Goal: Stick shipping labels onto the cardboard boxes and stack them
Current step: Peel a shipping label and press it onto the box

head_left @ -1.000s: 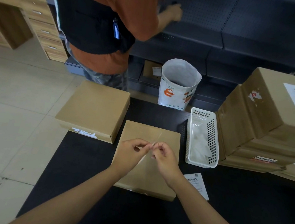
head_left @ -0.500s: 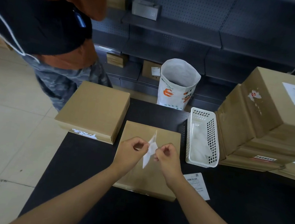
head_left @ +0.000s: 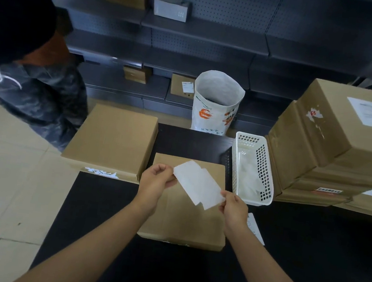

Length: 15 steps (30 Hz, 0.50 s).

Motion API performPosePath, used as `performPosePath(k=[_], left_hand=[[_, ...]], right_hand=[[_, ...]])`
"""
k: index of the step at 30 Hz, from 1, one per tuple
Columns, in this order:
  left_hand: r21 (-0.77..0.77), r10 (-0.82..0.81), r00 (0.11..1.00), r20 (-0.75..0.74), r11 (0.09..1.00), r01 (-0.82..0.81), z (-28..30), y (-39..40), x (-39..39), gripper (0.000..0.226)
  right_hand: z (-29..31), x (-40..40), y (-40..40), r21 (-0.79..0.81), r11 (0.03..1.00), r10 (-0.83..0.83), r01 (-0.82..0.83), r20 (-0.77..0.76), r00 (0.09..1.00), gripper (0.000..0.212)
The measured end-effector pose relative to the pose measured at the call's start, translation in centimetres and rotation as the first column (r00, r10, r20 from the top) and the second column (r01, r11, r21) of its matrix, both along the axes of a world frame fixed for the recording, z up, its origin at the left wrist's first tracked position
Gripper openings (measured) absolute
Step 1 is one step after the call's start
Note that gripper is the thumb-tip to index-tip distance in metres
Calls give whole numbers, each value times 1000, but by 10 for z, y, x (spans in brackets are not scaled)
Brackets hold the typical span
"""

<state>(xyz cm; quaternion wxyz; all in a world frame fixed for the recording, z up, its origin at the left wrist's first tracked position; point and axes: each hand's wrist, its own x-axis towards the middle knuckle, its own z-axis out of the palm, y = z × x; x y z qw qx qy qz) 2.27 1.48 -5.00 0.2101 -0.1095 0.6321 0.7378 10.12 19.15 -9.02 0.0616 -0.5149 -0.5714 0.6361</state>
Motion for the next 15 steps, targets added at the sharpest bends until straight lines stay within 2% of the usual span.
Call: performPosePath(k=[4,6,8,11,15], left_hand=[[84,49,999,18,995,-51,4,-2,-11,18],[123,72,997,29,990,-74,4,-3,-18,15],[139,98,995,25,985,-100,4,-4,-25,14],[144,130,991,22,981,-132,3,-1,-32,17],[98,95,995,-7,991,-94,0,10,-29,18]], right_hand=[[-13,7,17,-6,987,-157,158,97,983,25],[-15,11,22,25,980,-201,199,125,972,33],[-14,15,24,91,974,-220,210,134,966,31],[-10,20,23,242,955,-189,171,55,980,16],[2,20,29,421,901,-80,103,-73,994,38]])
